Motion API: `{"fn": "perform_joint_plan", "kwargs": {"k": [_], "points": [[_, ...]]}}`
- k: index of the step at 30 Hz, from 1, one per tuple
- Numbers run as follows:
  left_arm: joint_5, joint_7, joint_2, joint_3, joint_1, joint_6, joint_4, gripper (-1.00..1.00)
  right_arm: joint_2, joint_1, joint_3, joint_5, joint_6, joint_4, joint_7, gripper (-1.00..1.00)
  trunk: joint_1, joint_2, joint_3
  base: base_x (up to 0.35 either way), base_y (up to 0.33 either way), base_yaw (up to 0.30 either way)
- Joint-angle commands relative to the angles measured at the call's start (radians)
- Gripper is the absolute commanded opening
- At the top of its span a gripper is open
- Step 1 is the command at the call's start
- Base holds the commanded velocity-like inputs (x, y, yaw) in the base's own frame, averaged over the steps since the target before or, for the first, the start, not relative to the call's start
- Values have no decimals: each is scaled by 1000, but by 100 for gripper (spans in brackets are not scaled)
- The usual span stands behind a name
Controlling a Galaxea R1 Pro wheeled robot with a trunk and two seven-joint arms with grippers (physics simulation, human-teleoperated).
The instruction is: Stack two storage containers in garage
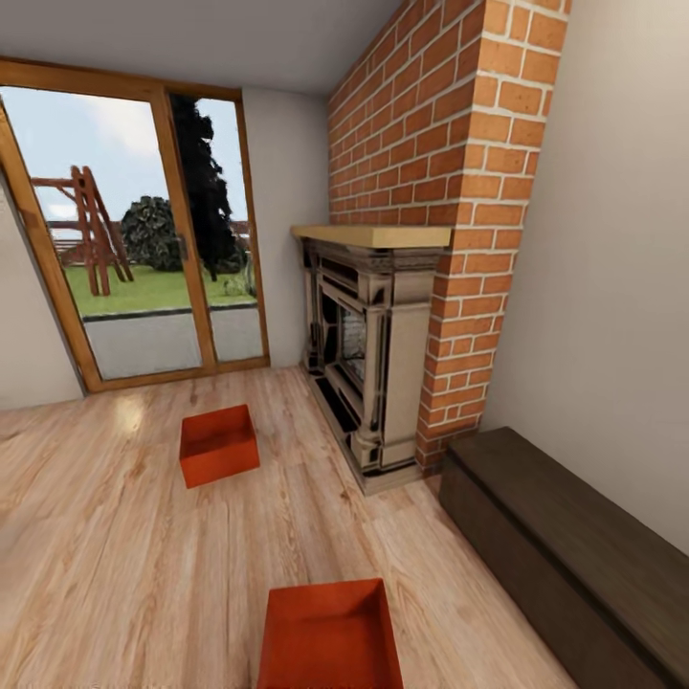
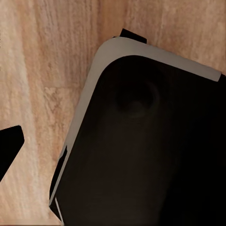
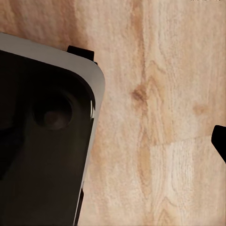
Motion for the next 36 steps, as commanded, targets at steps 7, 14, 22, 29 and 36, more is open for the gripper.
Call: {"fn": "perform_joint_plan", "kwargs": {"k": [7,14,22,29,36], "points": [[2,1,0,3,0,5,-2,100,1,-1,4,5,-3,1,-4,100,0,-1,-11,0,0,177],[1,1,0,3,0,5,-2,100,1,-1,4,7,-3,1,-4,100,0,-1,-20,0,0,220],[-4,1,-1,5,0,5,-2,100,1,-1,4,5,-3,1,-4,100,0,-1,-30,0,0,186],[-3,1,-2,4,0,5,-2,100,2,-1,4,6,-3,1,-4,100,0,-1,-40,0,0,112],[-4,1,-2,4,0,5,-2,100,2,-1,3,2,-4,1,-4,100,0,-1,-51,0,0,42]]}}
